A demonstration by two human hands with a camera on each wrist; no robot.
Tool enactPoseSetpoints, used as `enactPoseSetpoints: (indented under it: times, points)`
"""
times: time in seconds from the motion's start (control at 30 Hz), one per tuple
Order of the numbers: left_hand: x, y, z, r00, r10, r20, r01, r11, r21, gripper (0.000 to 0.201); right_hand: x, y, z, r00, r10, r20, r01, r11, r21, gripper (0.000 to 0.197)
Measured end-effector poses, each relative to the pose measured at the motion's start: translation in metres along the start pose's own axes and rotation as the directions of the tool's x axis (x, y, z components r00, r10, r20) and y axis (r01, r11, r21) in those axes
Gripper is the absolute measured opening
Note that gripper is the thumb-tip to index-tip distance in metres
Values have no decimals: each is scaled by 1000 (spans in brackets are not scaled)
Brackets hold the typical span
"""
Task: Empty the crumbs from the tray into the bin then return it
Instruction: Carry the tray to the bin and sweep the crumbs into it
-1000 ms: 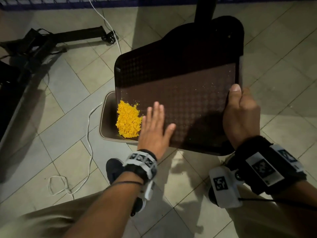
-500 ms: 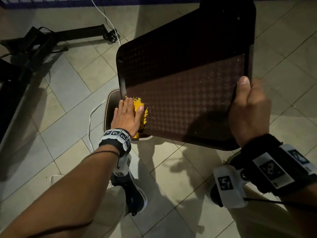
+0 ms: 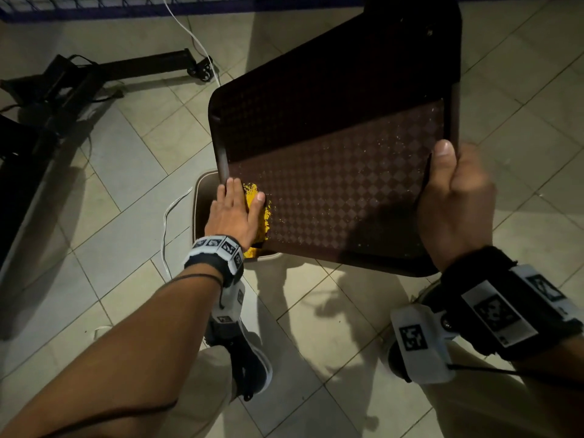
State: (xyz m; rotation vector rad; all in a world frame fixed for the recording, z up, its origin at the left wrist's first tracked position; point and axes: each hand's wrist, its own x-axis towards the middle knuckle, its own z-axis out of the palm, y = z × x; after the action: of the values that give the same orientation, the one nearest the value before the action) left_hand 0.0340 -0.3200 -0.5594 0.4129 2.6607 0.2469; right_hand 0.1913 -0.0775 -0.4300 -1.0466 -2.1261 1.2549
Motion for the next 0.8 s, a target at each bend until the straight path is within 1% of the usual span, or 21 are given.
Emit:
enactPoseSetpoints:
  times: [0.07, 0.1, 0.2, 0.3, 0.37, 0.43, 0.47, 0.6, 0.67, 0.73, 0.8]
  points:
    - [-19, 0, 10, 999, -21, 40, 22, 999, -31, 81, 0, 0, 0, 1000, -4, 3, 4, 1000, 4, 25]
    - [-27, 0, 14, 999, -37, 39, 39, 998, -49, 79, 0, 1, 1, 1000, -9, 2, 9, 1000, 6, 26]
    - [-38, 2, 15, 995, -84, -56, 78, 991, -110, 73, -1, 4, 1, 1000, -19, -1, 19, 1000, 17, 31]
    - [-32, 13, 11, 989, -34, -143, 15, 991, -132, 71, -1, 7, 0, 1000, -26, -1, 26, 1000, 5, 29]
    - [-27, 25, 10, 986, 17, -168, -42, 989, -141, 71, -2, 5, 2, 998, -58, 1, 58, 998, -22, 25]
    - [-24, 32, 14, 987, 37, -159, -62, 986, -153, 73, -4, 3, 4, 996, -88, -3, 88, 996, -33, 23]
    - [-25, 32, 18, 990, 24, -142, -46, 987, -152, 75, -4, 3, 4, 996, -94, 0, 94, 995, -29, 24]
    - [-36, 16, 34, 996, -86, -18, 84, 991, -101, 82, -3, 3, 2, 996, -84, 21, 84, 996, -36, 29]
    - [-39, 9, 33, 992, -122, 14, 123, 987, -106, 83, -2, 4, 2, 996, -84, 18, 84, 996, -41, 30]
    - [-38, 8, 27, 991, -133, -9, 131, 982, -134, 80, -1, 4, 1, 996, -94, 10, 94, 994, -54, 32]
    - [-33, 13, 19, 990, -115, -78, 102, 982, -160, 75, -2, 3, 0, 994, -107, 1, 107, 992, -62, 32]
